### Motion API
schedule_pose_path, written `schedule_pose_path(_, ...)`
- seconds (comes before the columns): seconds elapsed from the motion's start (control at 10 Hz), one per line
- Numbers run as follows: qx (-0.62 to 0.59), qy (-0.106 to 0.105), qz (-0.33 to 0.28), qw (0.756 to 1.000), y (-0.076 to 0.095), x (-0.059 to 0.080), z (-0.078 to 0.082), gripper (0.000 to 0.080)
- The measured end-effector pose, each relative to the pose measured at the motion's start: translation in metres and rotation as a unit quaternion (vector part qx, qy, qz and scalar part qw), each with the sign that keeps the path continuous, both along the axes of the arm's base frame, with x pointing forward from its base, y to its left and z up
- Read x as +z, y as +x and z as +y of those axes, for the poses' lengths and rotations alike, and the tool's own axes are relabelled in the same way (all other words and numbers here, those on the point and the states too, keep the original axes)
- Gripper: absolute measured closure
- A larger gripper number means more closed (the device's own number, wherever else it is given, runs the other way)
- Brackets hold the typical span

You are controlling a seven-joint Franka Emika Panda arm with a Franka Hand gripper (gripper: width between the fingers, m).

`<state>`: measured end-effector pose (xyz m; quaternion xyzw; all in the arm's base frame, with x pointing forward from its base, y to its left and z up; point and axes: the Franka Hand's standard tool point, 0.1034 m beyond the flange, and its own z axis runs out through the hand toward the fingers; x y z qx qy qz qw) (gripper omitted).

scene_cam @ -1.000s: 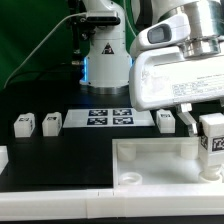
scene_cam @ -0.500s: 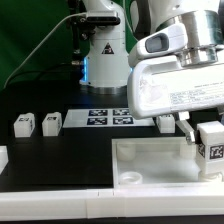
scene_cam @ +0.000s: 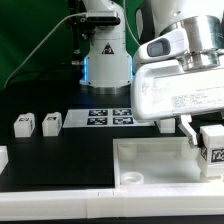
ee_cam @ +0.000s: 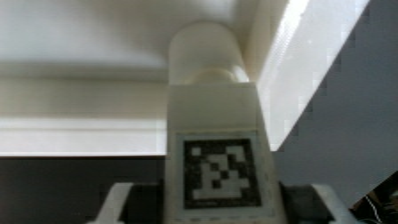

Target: Assemble one leg

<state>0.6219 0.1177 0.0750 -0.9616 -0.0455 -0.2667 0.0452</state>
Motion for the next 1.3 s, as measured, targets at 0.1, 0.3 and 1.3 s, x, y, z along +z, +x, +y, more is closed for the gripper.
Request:
schedule_pose_path(0.1,-0.003,-0.001,0.0,1.0,0.0,0.0,-0.0003,0.0505)
schedule_pose_path(0.3,-0.002,-0.001,0.0,1.0,0.0,-0.0002,-0.0006,0.0411)
schedule_pose_path(1.3,0.0,-0.002,0.0,1.0,0.0,-0.0002,-0.0006,0.015)
